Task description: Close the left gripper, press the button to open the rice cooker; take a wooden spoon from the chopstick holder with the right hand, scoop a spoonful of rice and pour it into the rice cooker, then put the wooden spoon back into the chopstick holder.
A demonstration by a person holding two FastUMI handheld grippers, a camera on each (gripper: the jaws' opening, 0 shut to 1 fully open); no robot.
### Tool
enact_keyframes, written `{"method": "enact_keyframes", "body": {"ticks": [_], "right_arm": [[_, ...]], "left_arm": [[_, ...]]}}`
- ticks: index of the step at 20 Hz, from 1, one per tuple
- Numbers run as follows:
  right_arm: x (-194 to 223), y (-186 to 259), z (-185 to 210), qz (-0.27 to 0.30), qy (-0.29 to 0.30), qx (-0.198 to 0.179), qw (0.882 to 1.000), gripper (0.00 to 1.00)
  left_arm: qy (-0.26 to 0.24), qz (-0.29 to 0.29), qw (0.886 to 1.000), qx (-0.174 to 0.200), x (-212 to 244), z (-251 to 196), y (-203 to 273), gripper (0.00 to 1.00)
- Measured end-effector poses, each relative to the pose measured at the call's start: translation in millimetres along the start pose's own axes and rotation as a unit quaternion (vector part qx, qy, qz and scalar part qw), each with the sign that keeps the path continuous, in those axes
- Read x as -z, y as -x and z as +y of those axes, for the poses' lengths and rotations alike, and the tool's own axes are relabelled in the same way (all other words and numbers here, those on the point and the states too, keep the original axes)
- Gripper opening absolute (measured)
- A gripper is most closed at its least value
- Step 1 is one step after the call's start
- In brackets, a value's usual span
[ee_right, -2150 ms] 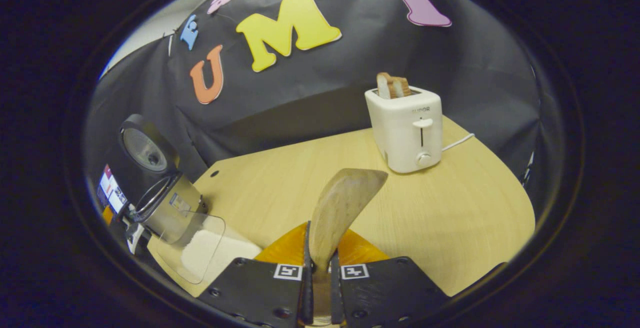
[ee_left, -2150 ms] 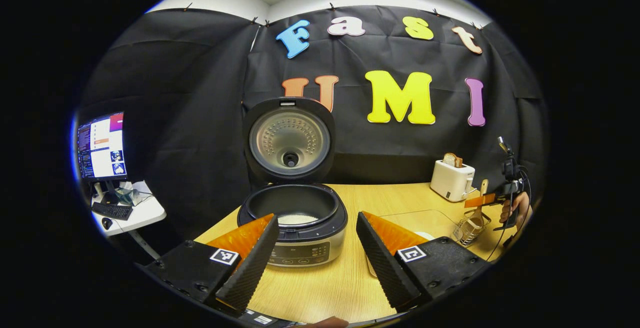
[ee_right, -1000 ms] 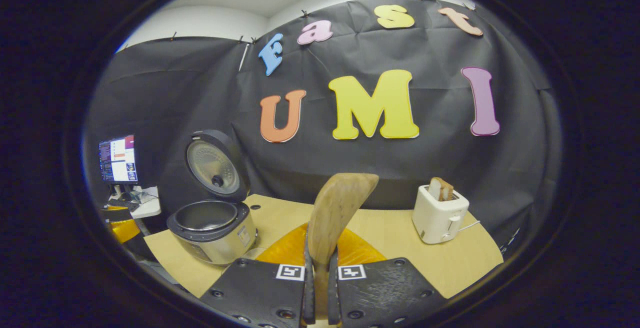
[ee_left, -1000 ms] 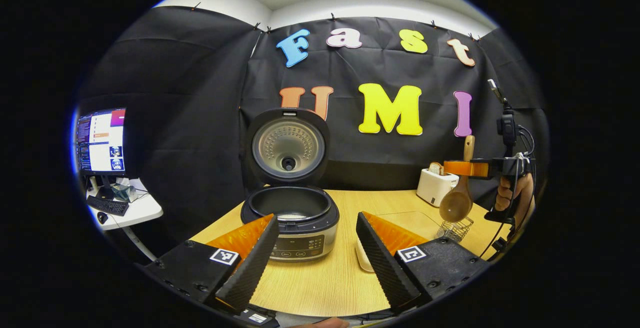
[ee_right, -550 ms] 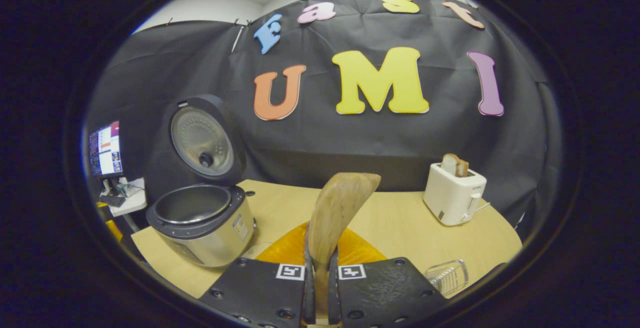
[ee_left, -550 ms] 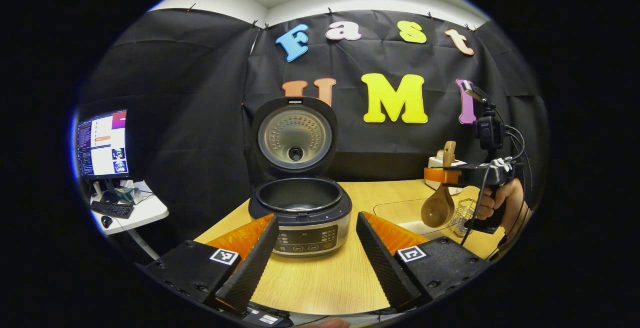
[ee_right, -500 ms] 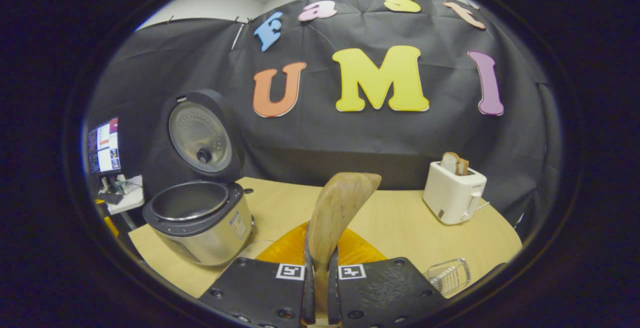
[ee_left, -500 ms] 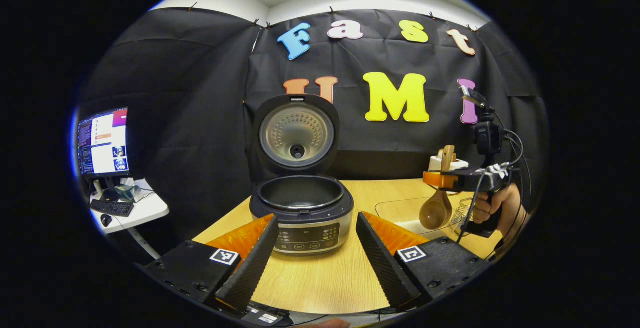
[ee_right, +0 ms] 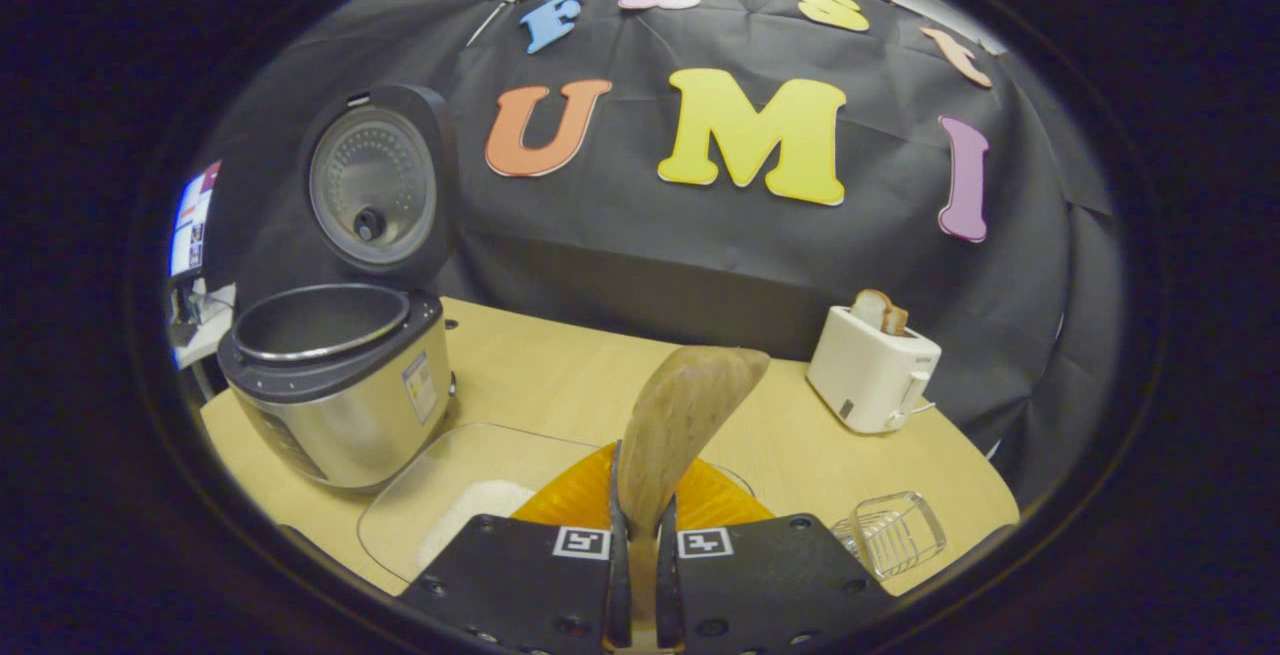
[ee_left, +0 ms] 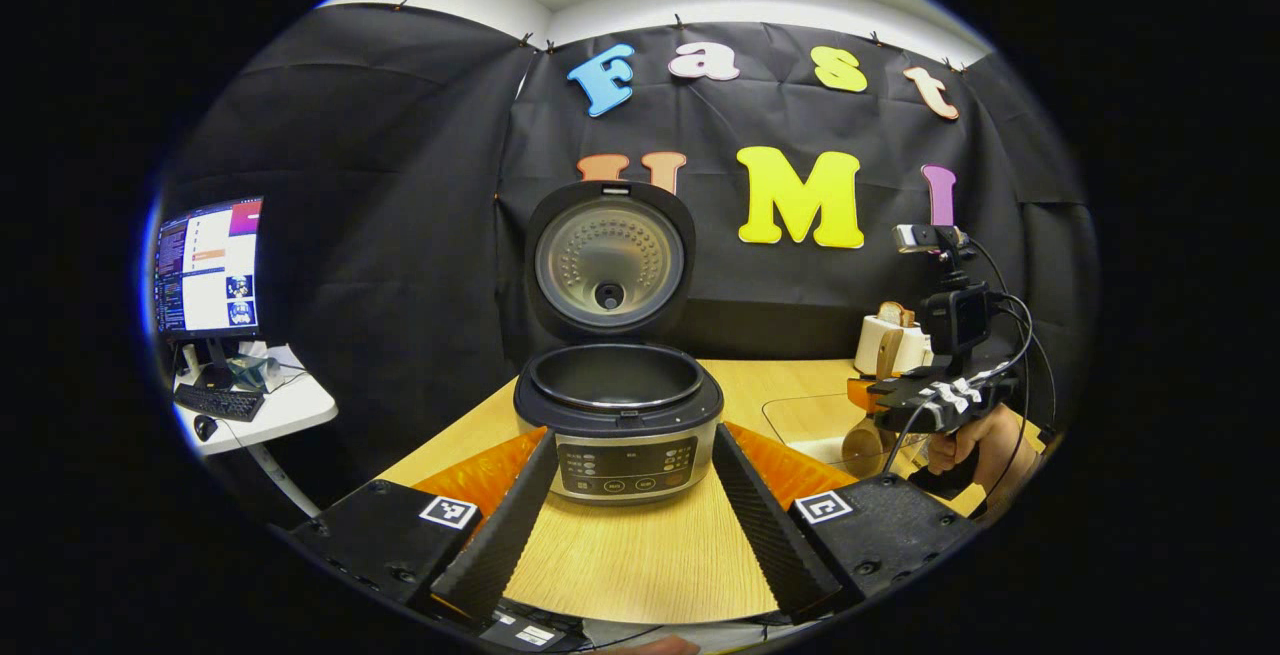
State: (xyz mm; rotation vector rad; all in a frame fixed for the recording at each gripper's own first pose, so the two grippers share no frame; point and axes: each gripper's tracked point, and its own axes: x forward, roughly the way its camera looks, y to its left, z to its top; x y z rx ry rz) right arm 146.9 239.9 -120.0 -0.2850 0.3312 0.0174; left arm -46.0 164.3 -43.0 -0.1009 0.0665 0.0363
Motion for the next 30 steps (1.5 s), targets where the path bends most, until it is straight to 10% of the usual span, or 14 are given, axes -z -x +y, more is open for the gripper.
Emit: {"method": "enact_keyframes", "body": {"ticks": [13,22,30], "right_arm": [[18.3,19.2,62.7,0.043,-0.079,-0.027,0.996,0.11],[26.4,14.3,29.6,0.088,-0.310,-0.099,0.942,0.10],[27.0,15.1,30.2,0.100,-0.355,-0.135,0.920,0.10]], "left_arm": [[0.034,0.006,0.999,-0.007,12.0,11.5,0.4,0.99],[0.047,0.028,0.999,0.001,27.6,8.0,-12.0,0.99],[0.040,0.040,0.998,0.014,34.0,-7.7,-18.4,0.99]]}}
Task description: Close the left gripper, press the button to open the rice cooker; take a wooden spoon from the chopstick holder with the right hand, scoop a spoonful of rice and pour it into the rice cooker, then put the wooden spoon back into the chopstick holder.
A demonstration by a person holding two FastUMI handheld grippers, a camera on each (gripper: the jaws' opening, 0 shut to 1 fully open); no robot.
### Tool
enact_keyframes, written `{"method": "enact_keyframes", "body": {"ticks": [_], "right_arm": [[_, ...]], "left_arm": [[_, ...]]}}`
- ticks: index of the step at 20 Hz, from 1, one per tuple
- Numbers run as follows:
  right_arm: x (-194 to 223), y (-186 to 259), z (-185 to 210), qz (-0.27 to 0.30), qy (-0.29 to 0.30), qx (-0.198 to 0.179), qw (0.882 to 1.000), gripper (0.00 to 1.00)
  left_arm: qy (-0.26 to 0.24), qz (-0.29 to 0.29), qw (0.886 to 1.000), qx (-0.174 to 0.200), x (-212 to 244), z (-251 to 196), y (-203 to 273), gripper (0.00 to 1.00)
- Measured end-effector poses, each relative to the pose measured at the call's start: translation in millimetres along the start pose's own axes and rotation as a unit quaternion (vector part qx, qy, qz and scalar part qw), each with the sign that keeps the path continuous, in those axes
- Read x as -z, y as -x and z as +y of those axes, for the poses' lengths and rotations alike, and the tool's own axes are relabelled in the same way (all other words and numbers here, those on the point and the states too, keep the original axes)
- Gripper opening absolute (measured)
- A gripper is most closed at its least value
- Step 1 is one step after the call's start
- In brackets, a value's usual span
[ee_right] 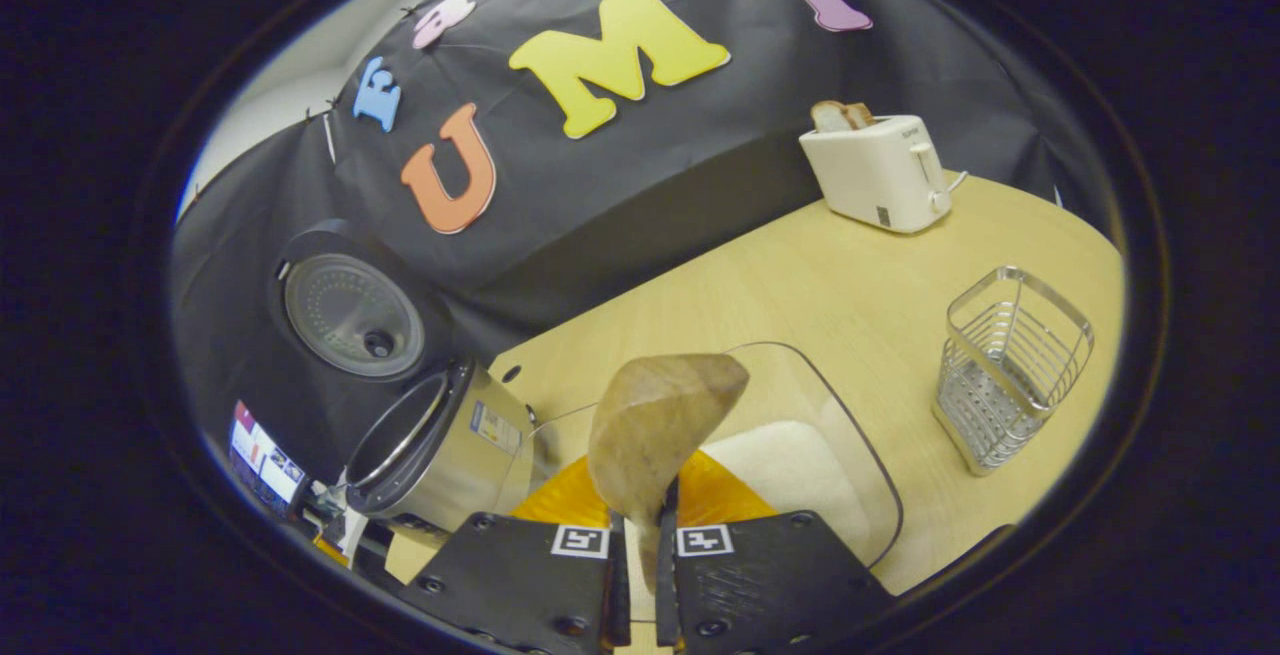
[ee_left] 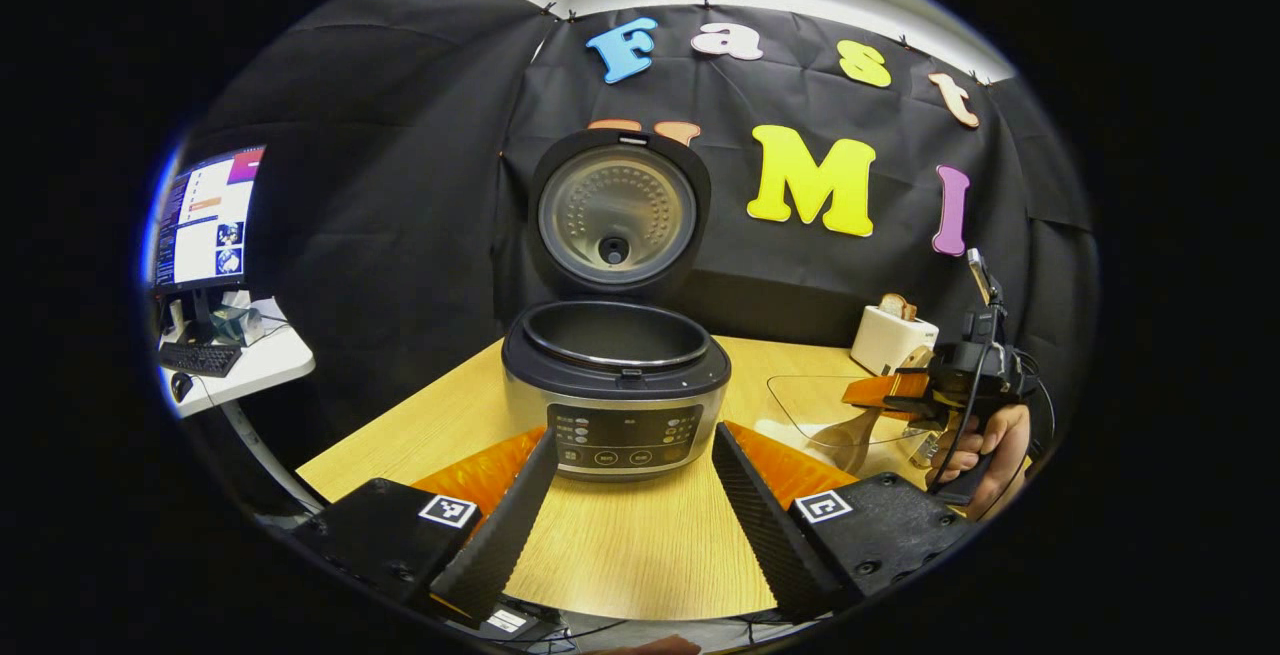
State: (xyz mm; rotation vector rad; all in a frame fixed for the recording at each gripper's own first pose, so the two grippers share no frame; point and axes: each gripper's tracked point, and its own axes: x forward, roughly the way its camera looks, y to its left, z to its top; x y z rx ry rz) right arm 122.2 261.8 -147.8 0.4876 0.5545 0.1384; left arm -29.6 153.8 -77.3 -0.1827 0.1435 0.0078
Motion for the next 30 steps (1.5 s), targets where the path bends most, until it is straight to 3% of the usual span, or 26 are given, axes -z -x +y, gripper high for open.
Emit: {"method": "enact_keyframes", "body": {"ticks": [3,8,17,21,26,30], "right_arm": [[0.8,-1.4,3.7,0.031,-0.053,-0.026,0.998,0.10],[3.1,-2.3,12.4,0.083,-0.138,-0.085,0.983,0.10],[-17.8,9.6,8.3,0.069,-0.265,-0.147,0.951,0.10],[-47.3,26.9,13.0,0.037,-0.328,-0.200,0.923,0.10],[-83.4,46.0,16.5,0.026,-0.421,-0.269,0.866,0.09],[-95.7,52.9,18.8,0.024,-0.443,-0.279,0.851,0.09]], "left_arm": [[-0.005,0.004,1.000,0.002,1.6,-1.2,1.3,0.99],[0.000,0.007,1.000,0.004,4.2,-0.1,2.1,0.99],[-0.010,0.014,1.000,0.009,6.4,-8.0,1.3,0.99],[-0.007,0.017,1.000,0.015,9.5,-14.3,-0.1,0.99],[-0.004,0.014,1.000,0.017,9.0,-15.4,-0.5,0.99],[-0.004,0.008,1.000,0.014,6.8,-12.9,0.7,1.00]]}}
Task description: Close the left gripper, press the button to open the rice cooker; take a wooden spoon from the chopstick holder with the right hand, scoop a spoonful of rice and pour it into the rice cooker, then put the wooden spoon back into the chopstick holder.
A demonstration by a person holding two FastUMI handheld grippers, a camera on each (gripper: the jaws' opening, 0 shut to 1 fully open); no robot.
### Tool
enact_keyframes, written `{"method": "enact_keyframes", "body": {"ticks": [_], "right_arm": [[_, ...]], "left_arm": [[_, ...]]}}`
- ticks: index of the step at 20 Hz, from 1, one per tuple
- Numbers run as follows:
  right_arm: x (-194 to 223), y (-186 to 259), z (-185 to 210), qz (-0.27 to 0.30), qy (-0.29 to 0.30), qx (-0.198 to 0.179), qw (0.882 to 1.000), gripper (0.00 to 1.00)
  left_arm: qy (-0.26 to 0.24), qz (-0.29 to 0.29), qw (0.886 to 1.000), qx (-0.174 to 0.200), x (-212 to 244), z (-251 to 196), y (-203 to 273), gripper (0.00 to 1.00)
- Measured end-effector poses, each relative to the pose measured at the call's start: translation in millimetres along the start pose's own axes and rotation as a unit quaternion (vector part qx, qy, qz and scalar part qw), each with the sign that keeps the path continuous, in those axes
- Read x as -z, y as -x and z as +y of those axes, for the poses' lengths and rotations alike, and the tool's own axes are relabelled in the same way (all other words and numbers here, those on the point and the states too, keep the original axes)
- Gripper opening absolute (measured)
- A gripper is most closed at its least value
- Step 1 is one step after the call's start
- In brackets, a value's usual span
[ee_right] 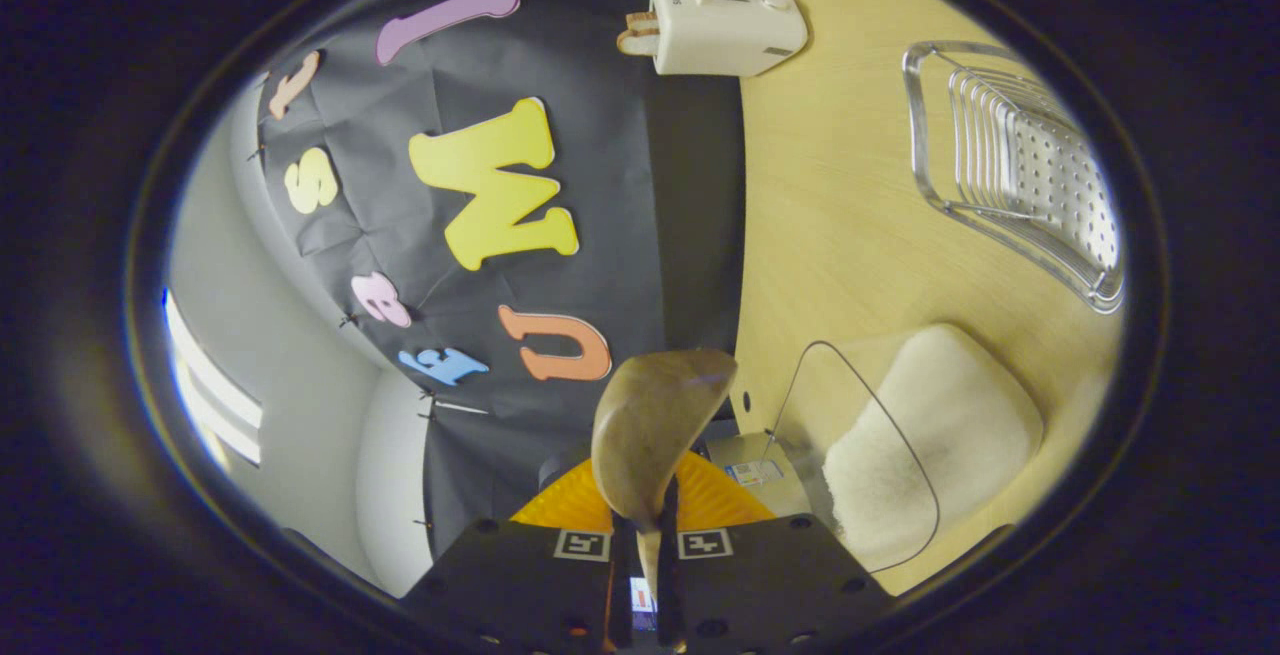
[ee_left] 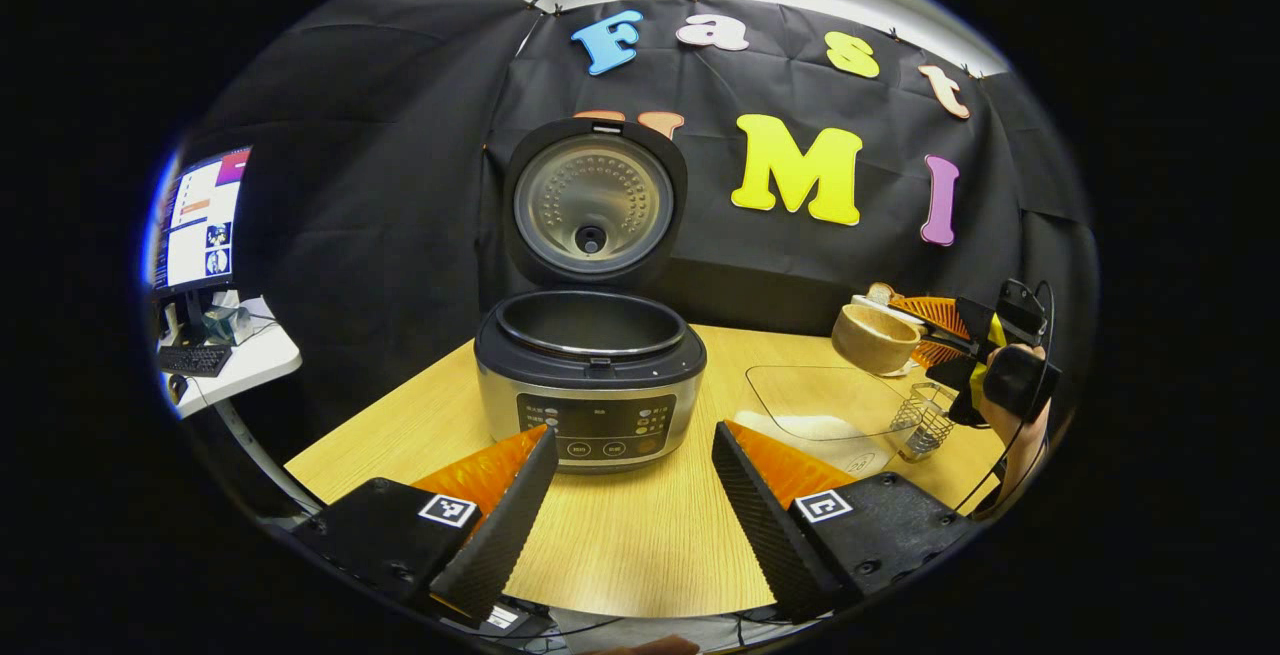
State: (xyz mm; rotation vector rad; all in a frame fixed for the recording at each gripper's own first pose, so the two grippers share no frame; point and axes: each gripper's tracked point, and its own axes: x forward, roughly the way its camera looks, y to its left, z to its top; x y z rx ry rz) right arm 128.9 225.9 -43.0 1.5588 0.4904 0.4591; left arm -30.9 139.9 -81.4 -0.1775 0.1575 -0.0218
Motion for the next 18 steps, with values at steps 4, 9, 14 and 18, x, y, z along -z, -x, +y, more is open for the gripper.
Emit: {"method": "enact_keyframes", "body": {"ticks": [4,9,14,18], "right_arm": [[12.9,-6.5,17.5,0.011,-0.011,0.003,1.000,0.10],[44.9,-25.9,49.1,0.024,0.023,0.013,0.999,0.10],[74.4,-55.0,71.1,0.032,0.055,0.026,0.998,0.10],[97.6,-87.4,78.0,0.046,0.082,0.041,0.995,0.10]], "left_arm": [[0.000,-0.008,1.000,0.000,-3.8,1.4,3.8,0.99],[0.003,-0.020,1.000,-0.001,-8.1,8.4,8.7,0.99],[0.003,-0.032,0.999,-0.003,-11.8,16.0,13.8,1.00],[0.005,-0.035,0.999,-0.005,-13.0,21.2,16.9,0.99]]}}
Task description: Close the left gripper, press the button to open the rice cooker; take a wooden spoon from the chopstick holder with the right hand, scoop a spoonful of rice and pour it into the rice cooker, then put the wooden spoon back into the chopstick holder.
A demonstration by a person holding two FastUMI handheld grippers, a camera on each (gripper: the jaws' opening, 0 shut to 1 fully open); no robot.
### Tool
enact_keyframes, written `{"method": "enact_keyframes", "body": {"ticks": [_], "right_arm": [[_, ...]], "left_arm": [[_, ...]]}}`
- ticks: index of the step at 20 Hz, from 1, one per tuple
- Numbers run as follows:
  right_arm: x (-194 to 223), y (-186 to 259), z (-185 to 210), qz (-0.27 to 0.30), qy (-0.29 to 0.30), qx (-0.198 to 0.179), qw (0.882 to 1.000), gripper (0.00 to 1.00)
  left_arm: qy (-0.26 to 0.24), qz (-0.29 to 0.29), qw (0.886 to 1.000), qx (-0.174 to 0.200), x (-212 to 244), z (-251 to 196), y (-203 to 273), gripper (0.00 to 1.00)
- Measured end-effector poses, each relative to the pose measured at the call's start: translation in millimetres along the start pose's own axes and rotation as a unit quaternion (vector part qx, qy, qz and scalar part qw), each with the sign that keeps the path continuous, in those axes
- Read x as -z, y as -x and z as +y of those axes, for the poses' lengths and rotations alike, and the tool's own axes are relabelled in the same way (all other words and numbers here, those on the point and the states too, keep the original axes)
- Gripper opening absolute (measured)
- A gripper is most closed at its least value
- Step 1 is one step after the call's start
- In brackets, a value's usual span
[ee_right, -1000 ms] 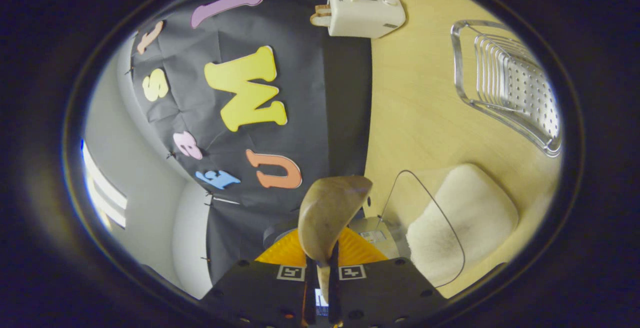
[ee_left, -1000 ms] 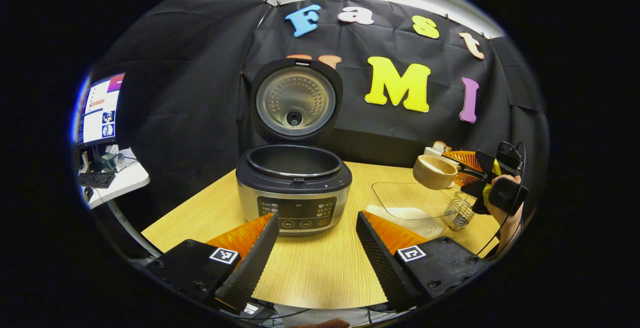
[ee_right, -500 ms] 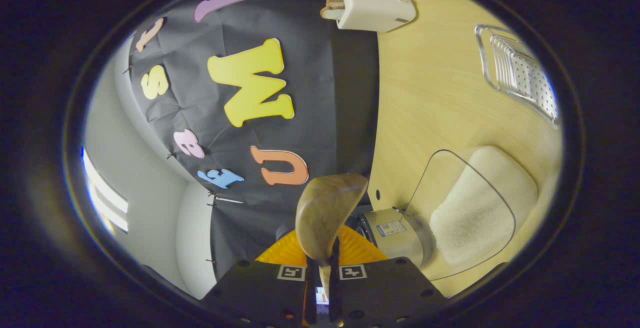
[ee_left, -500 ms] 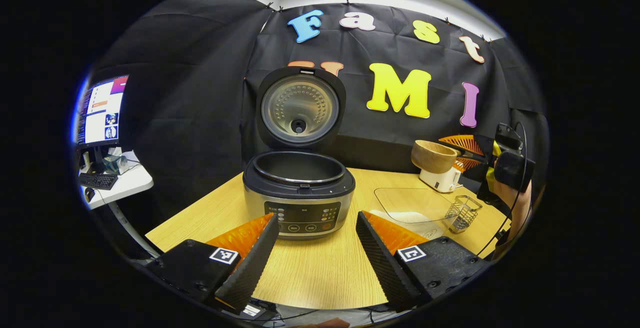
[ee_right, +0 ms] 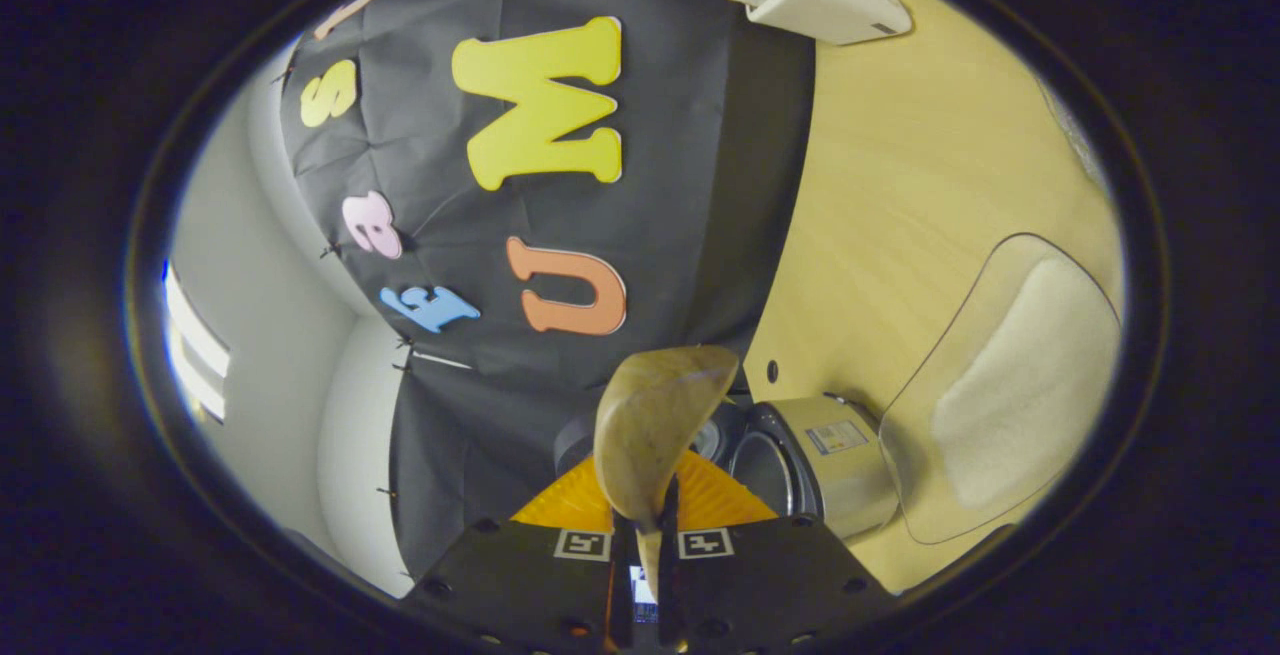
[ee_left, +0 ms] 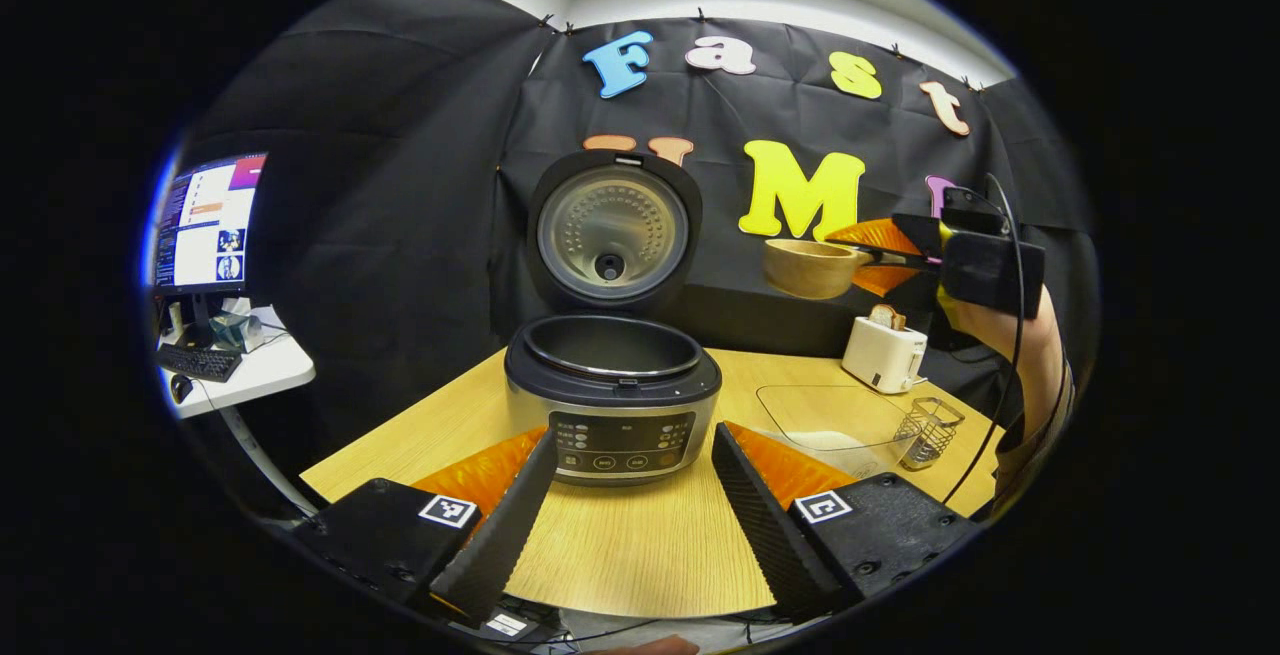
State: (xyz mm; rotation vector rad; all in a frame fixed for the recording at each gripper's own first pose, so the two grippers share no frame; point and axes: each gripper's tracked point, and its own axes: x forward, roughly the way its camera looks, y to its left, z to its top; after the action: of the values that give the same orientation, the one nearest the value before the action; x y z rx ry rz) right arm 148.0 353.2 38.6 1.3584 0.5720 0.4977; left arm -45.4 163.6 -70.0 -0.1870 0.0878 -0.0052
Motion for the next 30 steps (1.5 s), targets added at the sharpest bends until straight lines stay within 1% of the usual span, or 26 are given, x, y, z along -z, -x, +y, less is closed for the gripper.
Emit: {"method": "enact_keyframes", "body": {"ticks": [1,4,5,6,7,8,12,14,17,20,21,22,23,24,25,27,28,30], "right_arm": [[4.1,-8.7,1.6,0.002,0.011,0.005,1.000,0.12],[15.5,-34.5,3.3,0.007,0.038,0.024,0.999,0.10],[17.4,-44.7,2.7,0.005,0.054,0.033,0.998,0.10],[17.8,-54.1,-0.3,-0.002,0.076,0.048,0.996,0.10],[18.3,-63.7,-3.8,-0.009,0.100,0.064,0.993,0.10],[19.9,-71.8,-3.2,-0.014,0.130,0.078,0.988,0.10],[35.1,-102.9,-1.2,-0.018,0.225,0.109,0.968,0.09],[43.0,-117.5,-2.5,-0.024,0.284,0.125,0.950,0.10],[48.1,-132.7,-1.0,-0.037,0.378,0.144,0.914,0.10],[56.5,-145.8,-0.4,-0.038,0.451,0.146,0.880,0.09],[60.5,-149.4,1.8,-0.036,0.477,0.146,0.866,0.07],[63.3,-151.9,2.9,-0.035,0.502,0.147,0.851,0.09],[66.0,-153.8,4.4,-0.032,0.523,0.146,0.839,0.08],[69.5,-156.4,2.9,-0.026,0.538,0.150,0.829,0.10],[72.0,-159.4,1.5,-0.022,0.548,0.152,0.822,0.10],[77.2,-163.4,3.4,-0.016,0.575,0.153,0.803,0.10],[78.3,-165.5,5.2,-0.017,0.590,0.153,0.793,0.10],[80.3,-166.4,9.3,-0.022,0.623,0.149,0.767,0.10]], "left_arm": [[-0.001,0.000,1.000,-0.002,-0.2,1.4,0.5,1.00],[0.000,-0.003,1.000,-0.003,-1.5,5.5,2.6,0.99],[0.001,-0.003,1.000,-0.003,-1.8,6.4,3.0,0.95],[0.000,-0.003,1.000,-0.003,-1.5,6.1,3.2,0.96],[0.000,-0.001,1.000,-0.005,-0.4,7.2,2.9,0.99],[0.000,-0.001,1.000,-0.007,0.9,8.8,1.7,0.99],[0.003,0.005,1.000,-0.013,6.2,14.0,1.3,0.99],[0.006,0.003,1.000,-0.018,7.5,18.7,2.3,1.00],[0.007,0.001,1.000,-0.022,9.5,23.5,4.2,1.00],[0.013,-0.001,1.000,-0.028,12.0,29.3,6.4,1.00],[0.015,-0.001,0.999,-0.028,12.6,31.3,6.3,1.00],[0.017,0.002,0.999,-0.032,12.7,30.5,7.0,1.00],[0.016,0.002,0.999,-0.036,12.3,32.4,7.9,1.00],[0.012,-0.001,0.999,-0.038,10.6,33.8,9.0,0.99],[0.011,-0.004,0.999,-0.041,10.4,35.1,8.8,0.99],[0.016,-0.002,0.999,-0.040,14.1,36.0,7.9,0.99],[0.018,0.000,0.999,-0.040,15.9,35.7,7.1,1.00],[0.022,0.004,0.999,-0.041,19.1,36.0,7.0,1.00]]}}
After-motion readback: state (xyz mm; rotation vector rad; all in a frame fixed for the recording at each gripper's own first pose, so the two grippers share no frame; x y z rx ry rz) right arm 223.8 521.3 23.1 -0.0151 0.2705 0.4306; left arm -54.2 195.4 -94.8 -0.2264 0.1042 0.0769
